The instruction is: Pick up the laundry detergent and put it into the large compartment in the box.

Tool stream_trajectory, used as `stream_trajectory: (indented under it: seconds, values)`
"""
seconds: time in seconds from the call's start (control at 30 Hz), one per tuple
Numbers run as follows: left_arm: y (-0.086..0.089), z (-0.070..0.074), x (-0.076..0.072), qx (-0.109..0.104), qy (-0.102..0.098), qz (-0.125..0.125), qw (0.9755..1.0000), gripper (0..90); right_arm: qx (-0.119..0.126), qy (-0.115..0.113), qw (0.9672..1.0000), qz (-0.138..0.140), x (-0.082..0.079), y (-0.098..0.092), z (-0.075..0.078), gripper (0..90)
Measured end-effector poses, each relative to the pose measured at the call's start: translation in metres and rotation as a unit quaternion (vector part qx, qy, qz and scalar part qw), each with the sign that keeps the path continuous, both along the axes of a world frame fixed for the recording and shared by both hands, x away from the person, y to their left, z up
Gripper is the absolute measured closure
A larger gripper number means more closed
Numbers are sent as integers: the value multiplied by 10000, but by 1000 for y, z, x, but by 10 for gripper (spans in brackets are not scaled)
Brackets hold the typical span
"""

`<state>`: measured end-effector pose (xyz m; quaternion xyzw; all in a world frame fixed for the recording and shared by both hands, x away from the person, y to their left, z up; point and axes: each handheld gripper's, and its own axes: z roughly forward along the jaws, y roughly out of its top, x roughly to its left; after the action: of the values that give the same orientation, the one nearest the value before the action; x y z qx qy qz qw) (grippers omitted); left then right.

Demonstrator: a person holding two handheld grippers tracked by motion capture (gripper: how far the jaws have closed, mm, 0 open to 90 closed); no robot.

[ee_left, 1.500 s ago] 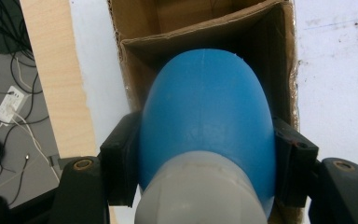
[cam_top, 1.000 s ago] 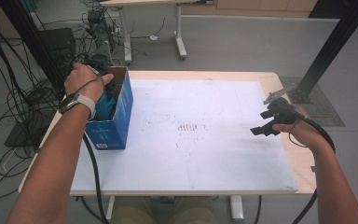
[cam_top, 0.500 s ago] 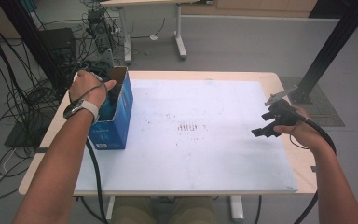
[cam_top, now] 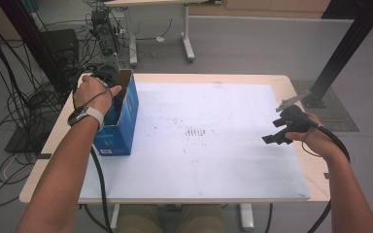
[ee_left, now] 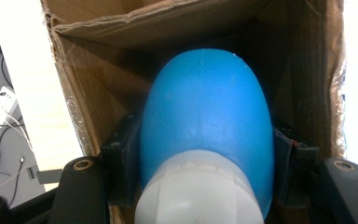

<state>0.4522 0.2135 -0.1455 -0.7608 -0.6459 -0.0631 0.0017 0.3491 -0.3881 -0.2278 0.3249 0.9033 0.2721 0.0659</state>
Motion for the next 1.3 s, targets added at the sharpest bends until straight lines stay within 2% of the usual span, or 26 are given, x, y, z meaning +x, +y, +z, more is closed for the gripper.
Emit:
stream_trajectory:
  seconds: [1.3]
  values:
    - [-3, -1, 0, 2, 12, 2, 10000, 376, -1, -62, 10000, -76, -9, -5, 4, 124]
